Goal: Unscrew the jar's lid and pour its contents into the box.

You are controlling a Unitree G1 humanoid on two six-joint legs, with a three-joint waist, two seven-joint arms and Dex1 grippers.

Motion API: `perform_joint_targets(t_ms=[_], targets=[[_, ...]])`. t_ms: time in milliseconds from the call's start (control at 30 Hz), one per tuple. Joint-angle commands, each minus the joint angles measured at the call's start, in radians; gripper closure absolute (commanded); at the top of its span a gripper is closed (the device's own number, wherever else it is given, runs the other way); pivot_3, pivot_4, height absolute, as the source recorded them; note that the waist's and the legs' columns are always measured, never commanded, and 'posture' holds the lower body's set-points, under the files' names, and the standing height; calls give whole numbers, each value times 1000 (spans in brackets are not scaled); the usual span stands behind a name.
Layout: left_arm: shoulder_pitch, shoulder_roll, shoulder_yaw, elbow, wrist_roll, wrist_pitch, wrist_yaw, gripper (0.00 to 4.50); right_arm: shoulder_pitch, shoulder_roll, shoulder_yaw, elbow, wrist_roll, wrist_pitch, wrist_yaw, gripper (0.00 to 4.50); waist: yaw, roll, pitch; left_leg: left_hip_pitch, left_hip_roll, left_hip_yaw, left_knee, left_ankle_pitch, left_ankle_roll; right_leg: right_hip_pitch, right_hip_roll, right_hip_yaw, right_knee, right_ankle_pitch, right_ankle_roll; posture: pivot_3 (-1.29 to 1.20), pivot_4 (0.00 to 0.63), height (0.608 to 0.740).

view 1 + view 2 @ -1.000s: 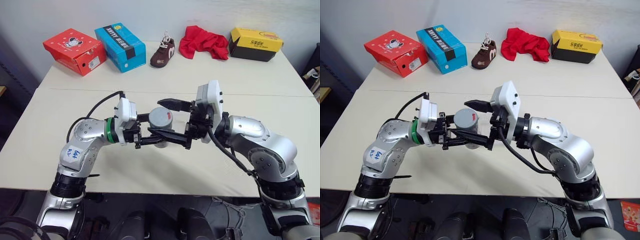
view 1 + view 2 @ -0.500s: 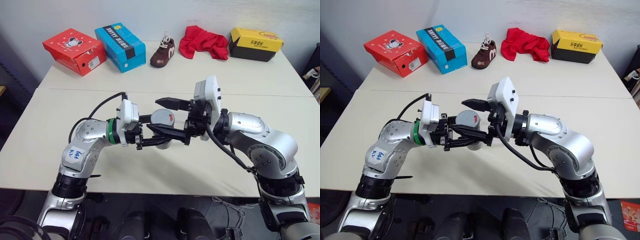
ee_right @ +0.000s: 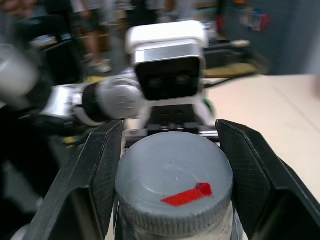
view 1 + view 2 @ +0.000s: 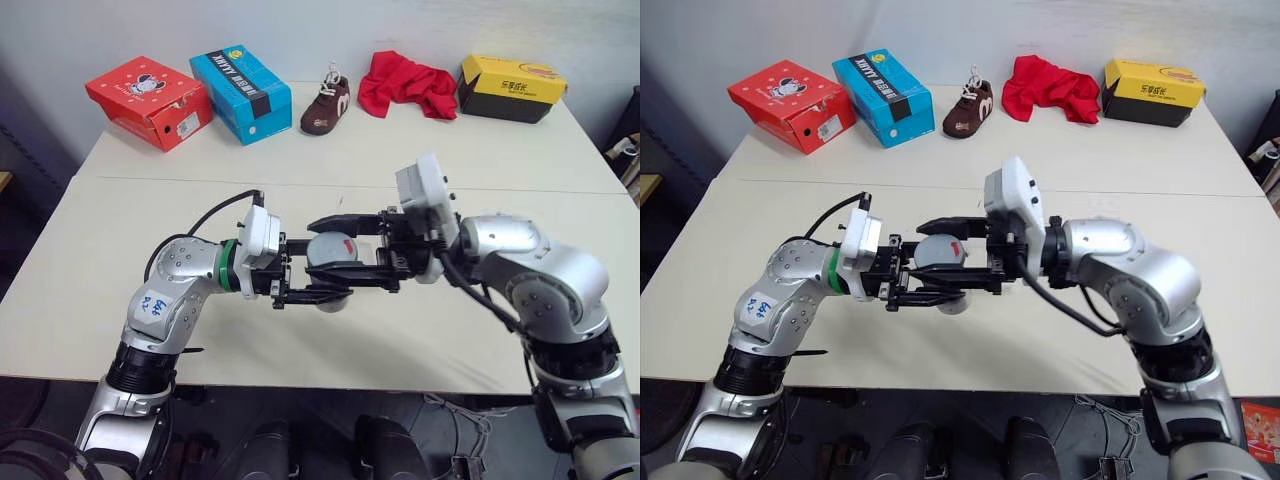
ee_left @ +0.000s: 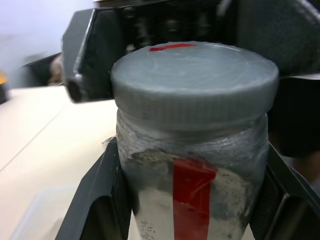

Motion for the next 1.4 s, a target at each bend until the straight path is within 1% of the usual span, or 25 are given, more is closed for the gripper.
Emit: perform_joint_targets(t_ms=[33, 100, 200, 267, 333, 400, 467, 600, 733, 867, 1100, 1400], targets=[[-10, 39, 35, -13, -58, -23, -107, 2129, -49, -47, -22, 36, 16, -5, 123, 1988, -1, 0, 0, 0, 0, 0, 0, 0, 0, 0, -1, 0, 0, 0, 0, 0, 150, 740], [-18, 44, 37, -13, -62, -16, -115, 2129, -60, -47, -19, 49, -3, -21, 140, 1988, -2, 0, 0, 0, 1, 0, 0, 0, -1, 0, 0, 0, 0, 0, 0, 0, 150, 740], [-26, 45, 45, -17, -64, 2, -93, 2129, -56, -24, -33, 65, -51, -75, 104, 1988, 0, 0, 0, 0, 1, 0, 0, 0, -1, 0, 0, -1, 0, 0, 0, 0, 150, 740], [-25, 51, 51, -25, -62, 25, -64, 2129, -40, -18, -45, 61, -76, -108, 81, 1241, 0, 0, 0, 0, 1, 0, 0, 0, -1, 0, 0, -1, 0, 0, 0, 0, 150, 740], [-22, 63, 55, -31, -57, 54, -33, 2129, -21, -7, -68, 49, -80, -135, 59, 665, 3, 0, 0, 0, 0, 0, 0, 0, -1, 0, 0, -1, 0, 0, 0, 0, 150, 740], [-33, 40, 85, -3, -37, 59, 51, 2129, 5, -2, -104, 24, -70, -137, 24, 13, 4, 0, 0, 0, 0, -1, 0, 0, -1, 0, -1, -2, 0, 0, 0, 0, 150, 740], [-47, 16, 116, 43, -11, 58, 132, 2129, 30, 6, -141, 4, -57, -134, -21, 13, 4, -1, 1, 0, 0, -1, 0, 0, -1, 1, -1, -1, 0, 0, 0, 0, 150, 740], [-42, 25, 116, 61, 15, 34, 139, 2129, 58, 15, -171, -23, -64, -134, -95, 13, 1, -1, 1, 0, 0, -1, 0, 0, -1, 1, -1, -2, 0, 0, 0, 0, 150, 740], [-42, 4, 96, 56, 24, 40, 165, 2129, 73, 33, -123, -41, -111, -132, -155, 13, 1, -1, 1, 0, 1, -1, 0, 0, -2, 0, 1, -2, 0, 0, 0, 0, 150, 740], [-51, -12, 73, 49, 24, 54, 163, 2129, 38, 69, -71, -17, -163, -130, -204, 13, 1, -1, 1, 0, 1, 0, 0, 0, -2, 0, 3, -1, 0, 0, 0, 0, 150, 740], [-63, -31, 41, 58, 35, 41, 145, 2129, -1, 106, -35, 27, -198, -134, -205, 13, 2, -1, 1, 0, 1, 0, 0, 0, -2, 0, 6, -1, 0, 0, 0, 0, 150, 740], [-60, -48, 35, 52, 46, 24, 146, 2129, -37, 136, -7, 98, -246, -148, -187, 13, 0, -1, 1, 0, 1, 0, 0, 0, -2, 0, 7, -1, 0, 0, 0, 0, 150, 740]])
